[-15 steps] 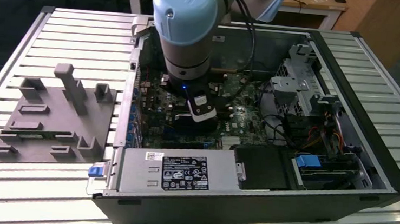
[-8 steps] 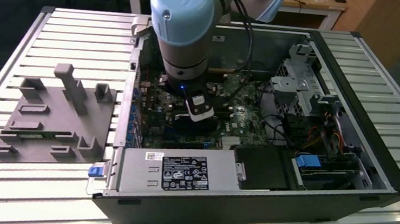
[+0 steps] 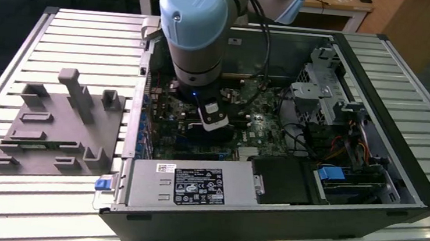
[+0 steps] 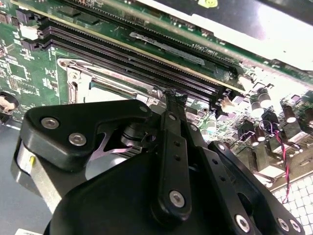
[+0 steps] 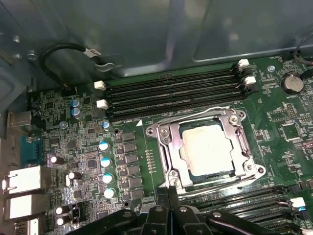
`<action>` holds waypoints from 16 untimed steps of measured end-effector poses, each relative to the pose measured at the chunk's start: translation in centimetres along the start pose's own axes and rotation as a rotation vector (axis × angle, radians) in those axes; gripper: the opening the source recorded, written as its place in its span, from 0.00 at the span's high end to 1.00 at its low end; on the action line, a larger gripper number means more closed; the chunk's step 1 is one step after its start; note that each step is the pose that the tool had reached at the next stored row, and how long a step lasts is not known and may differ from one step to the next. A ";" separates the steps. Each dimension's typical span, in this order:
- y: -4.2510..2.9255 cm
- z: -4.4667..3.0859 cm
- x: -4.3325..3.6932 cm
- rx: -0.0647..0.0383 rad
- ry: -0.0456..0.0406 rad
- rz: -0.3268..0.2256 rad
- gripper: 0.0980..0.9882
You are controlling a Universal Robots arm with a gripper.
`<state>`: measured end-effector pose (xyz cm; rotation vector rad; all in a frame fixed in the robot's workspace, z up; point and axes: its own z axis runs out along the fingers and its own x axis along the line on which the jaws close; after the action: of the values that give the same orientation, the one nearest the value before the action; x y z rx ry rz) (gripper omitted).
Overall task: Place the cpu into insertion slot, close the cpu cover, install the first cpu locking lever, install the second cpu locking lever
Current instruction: 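Install the second cpu locking lever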
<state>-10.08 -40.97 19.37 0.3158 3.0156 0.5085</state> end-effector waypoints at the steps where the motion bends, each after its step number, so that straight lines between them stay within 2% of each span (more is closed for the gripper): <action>1: -0.02 0.01 0.05 0.000 0.0001 0.000 1.00; 6: -0.16 0.16 0.45 -0.001 0.0005 0.000 1.00; 10: -0.21 0.45 0.47 -0.005 0.0020 -0.002 1.00; 16: -0.22 0.68 0.50 -0.006 0.0022 -0.002 1.00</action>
<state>-10.54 -40.86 18.64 0.3122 3.0156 0.5175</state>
